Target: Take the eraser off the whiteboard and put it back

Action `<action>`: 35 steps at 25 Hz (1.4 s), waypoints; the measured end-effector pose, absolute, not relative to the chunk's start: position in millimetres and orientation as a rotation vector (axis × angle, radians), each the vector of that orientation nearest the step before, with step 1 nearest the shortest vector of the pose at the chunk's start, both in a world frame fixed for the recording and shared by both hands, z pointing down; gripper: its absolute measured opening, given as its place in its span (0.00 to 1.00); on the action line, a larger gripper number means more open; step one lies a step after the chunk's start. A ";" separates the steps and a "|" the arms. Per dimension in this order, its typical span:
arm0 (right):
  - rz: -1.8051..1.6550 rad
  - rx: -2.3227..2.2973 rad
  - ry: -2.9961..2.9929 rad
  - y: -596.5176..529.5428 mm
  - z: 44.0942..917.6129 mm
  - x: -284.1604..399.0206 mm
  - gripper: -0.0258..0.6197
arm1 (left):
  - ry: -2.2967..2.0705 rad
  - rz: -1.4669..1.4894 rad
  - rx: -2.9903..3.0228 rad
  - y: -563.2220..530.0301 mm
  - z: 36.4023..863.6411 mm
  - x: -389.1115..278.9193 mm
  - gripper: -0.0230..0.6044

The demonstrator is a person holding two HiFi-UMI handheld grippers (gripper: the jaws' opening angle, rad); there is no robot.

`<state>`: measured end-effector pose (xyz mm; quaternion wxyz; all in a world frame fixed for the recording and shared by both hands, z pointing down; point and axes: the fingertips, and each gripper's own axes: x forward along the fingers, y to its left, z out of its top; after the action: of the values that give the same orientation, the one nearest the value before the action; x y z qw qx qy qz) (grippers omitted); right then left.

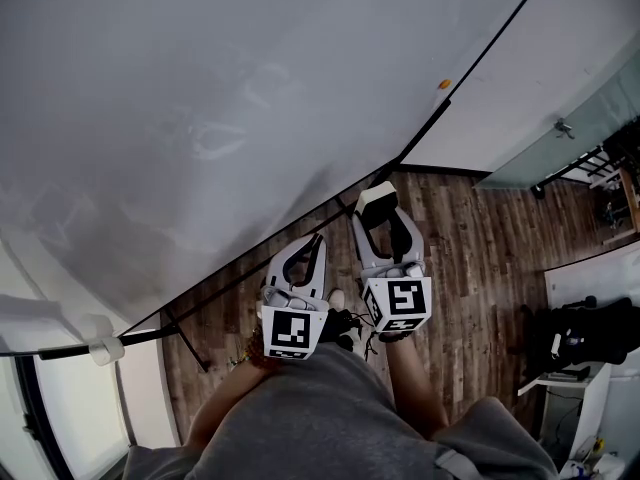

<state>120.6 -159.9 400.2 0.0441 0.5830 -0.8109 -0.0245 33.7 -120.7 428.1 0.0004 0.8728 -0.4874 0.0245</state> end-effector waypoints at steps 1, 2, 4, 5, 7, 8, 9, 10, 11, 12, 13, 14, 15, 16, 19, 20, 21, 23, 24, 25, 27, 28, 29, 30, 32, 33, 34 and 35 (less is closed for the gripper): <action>-0.076 1.787 -2.476 -157.8 399.6 120.1 0.41 | -1.528 0.076 2.746 -119.0 427.2 33.3 0.05; -0.077 1.792 -2.474 -155.7 399.2 119.5 0.41 | -1.525 0.073 2.750 -117.2 426.6 33.1 0.05; -0.077 1.800 -2.469 -151.9 399.7 117.9 0.41 | -1.514 0.073 2.758 -113.7 426.7 32.2 0.05; -0.076 1.804 -2.466 -149.9 400.2 117.0 0.41 | -1.509 0.074 2.760 -112.0 426.8 31.3 0.05; -0.074 1.810 -2.460 -145.9 400.0 114.9 0.41 | -1.497 0.068 2.759 -108.7 425.3 29.0 0.05; -0.074 1.813 -2.458 -143.8 399.4 113.9 0.41 | -1.492 0.062 2.757 -107.1 424.0 27.9 0.05; -0.074 1.817 -2.455 -141.7 398.8 113.0 0.41 | -1.490 0.061 2.756 -105.8 423.6 26.6 0.05; -0.073 1.820 -2.452 -139.5 398.6 112.2 0.41 | -1.491 0.064 2.759 -104.5 424.2 25.3 0.05; -0.072 1.825 -2.449 -137.2 398.8 111.4 0.41 | -1.492 0.067 2.763 -103.0 425.2 24.1 0.05; -0.070 1.830 -2.446 -134.9 399.4 110.7 0.41 | -1.491 0.066 2.766 -101.2 425.9 22.9 0.05; -0.069 1.834 -2.442 -132.7 400.3 109.9 0.41 | -1.491 0.064 2.769 -99.2 426.2 21.8 0.05; -0.068 1.838 -2.439 -130.9 401.0 109.2 0.41 | -1.489 0.060 2.771 -97.4 425.9 20.6 0.05; -0.068 1.841 -2.437 -129.4 401.6 108.5 0.41 | -1.484 0.056 2.770 -95.8 425.3 19.8 0.05; -0.068 1.844 -2.434 -128.1 402.0 108.0 0.41 | -1.476 0.054 2.768 -94.4 424.8 19.3 0.05; -0.069 1.854 -2.427 -123.7 401.7 106.3 0.41 | -1.472 0.066 2.776 -91.1 426.5 16.5 0.05; -0.070 1.857 -2.426 -122.1 400.8 105.4 0.41 | -1.476 0.067 2.780 -90.1 426.5 15.3 0.05; -0.071 1.858 -2.426 -120.6 399.8 104.4 0.41 | -1.476 0.065 2.781 -88.9 425.8 14.3 0.05; -0.072 1.861 -2.425 -118.2 398.6 102.2 0.41 | -1.469 0.059 2.780 -85.7 424.5 13.1 0.05; -0.072 1.863 -2.425 -117.2 398.6 101.4 0.41 | -1.464 0.057 2.781 -84.1 424.4 12.9 0.05; -0.072 1.865 -2.423 -116.1 398.8 100.8 0.41 | -1.459 0.056 2.782 -82.5 424.9 12.7 0.05; -0.071 1.867 -2.421 -113.4 399.9 99.6 0.41 | -1.448 0.047 2.781 -79.4 425.2 12.4 0.05; -0.070 1.867 -2.420 -112.0 400.5 98.9 0.41 | -1.444 0.043 2.779 -78.1 425.4 12.0 0.05; -0.069 1.866 -2.419 -110.8 400.9 98.3 0.41 | -1.444 0.047 2.780 -77.2 426.0 11.3 0.05; -0.066 1.865 -2.418 -109.6 401.2 97.6 0.41 | -1.448 0.057 2.784 -76.5 426.8 10.4 0.05; -0.061 1.866 -2.416 -107.0 401.7 96.0 0.41 | -1.448 0.068 2.788 -74.0 427.5 8.6 0.05; -0.059 1.867 -2.416 -105.6 402.2 95.0 0.41 | -1.444 0.067 2.786 -72.3 427.7 7.8 0.05; -0.059 1.867 -2.416 -104.6 402.9 93.9 0.41 | -1.440 0.067 2.785 -70.9 428.2 7.0 0.05; -0.058 1.866 -2.416 -103.9 403.7 93.1 0.41 | -1.438 0.068 2.783 -70.0 429.1 6.4 0.05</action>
<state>93.1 -103.9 403.7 0.0440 0.6106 -0.7905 -0.0188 6.4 -70.0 429.1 0.0041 0.8882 -0.4589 0.0216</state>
